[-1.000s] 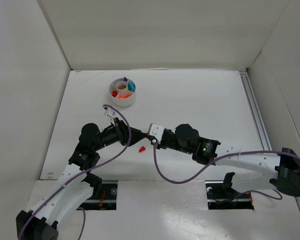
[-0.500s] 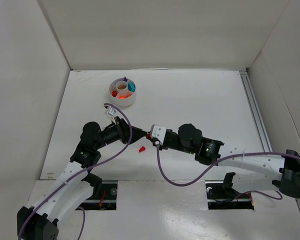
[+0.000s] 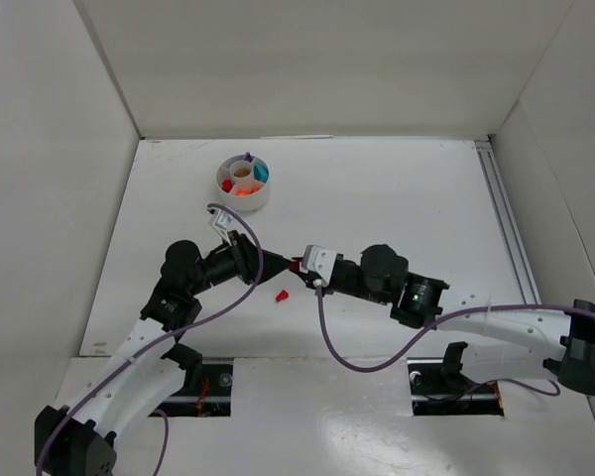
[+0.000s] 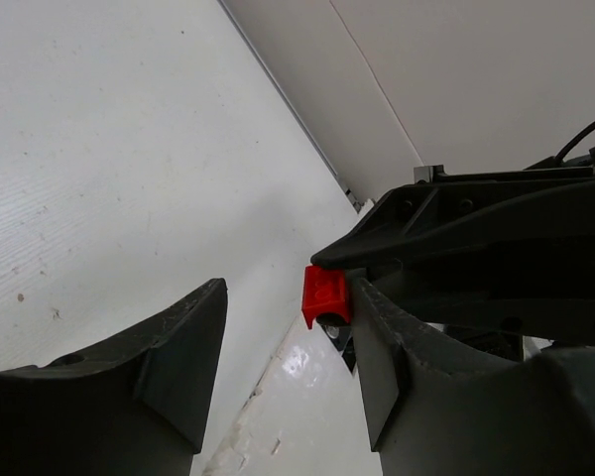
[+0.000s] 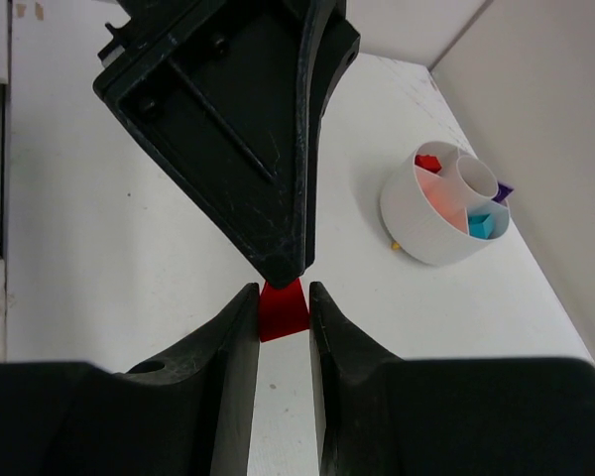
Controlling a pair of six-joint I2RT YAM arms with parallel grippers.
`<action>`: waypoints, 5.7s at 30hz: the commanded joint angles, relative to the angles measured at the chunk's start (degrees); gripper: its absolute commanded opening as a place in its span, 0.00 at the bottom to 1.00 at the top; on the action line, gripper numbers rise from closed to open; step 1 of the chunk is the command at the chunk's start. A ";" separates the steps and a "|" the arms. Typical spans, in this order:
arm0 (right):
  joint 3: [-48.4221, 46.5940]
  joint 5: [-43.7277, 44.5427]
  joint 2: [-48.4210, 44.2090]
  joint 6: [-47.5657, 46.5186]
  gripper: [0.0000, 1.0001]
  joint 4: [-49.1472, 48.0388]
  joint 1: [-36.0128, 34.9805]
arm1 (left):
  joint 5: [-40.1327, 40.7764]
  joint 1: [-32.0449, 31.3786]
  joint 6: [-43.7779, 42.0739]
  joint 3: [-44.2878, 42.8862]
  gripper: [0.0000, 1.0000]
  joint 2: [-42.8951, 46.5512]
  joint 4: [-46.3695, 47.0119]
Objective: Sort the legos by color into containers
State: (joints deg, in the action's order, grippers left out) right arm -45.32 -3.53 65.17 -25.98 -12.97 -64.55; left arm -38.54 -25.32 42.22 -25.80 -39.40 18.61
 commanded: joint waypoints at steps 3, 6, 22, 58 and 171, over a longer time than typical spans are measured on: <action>-2.31 -1.74 -0.92 -0.30 0.15 -4.96 -0.22 | -1.18 -0.17 -0.56 -0.48 0.45 -0.15 2.48; -2.93 -2.97 0.66 -0.83 0.15 -4.96 -0.22 | -1.18 -0.17 0.15 -0.48 0.39 -0.15 3.63; -2.49 1.33 3.73 -0.83 0.18 -11.90 -0.22 | -2.94 -0.17 1.72 0.05 0.09 0.90 4.15; 2.69 18.90 -4.87 5.93 0.99 7.06 -0.22 | 40.65 11.05 -10.40 -33.24 0.00 -28.42 -21.07; -1.70 -21.43 6.91 -3.39 0.10 -5.22 16.39 | -13.13 10.13 -2.93 -0.92 0.70 -10.88 13.29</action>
State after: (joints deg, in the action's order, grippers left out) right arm -47.72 -25.02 73.12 -32.21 -13.96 -48.07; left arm -44.99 -13.67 38.89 -26.87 -50.87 24.38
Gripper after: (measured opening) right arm 0.296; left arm 0.701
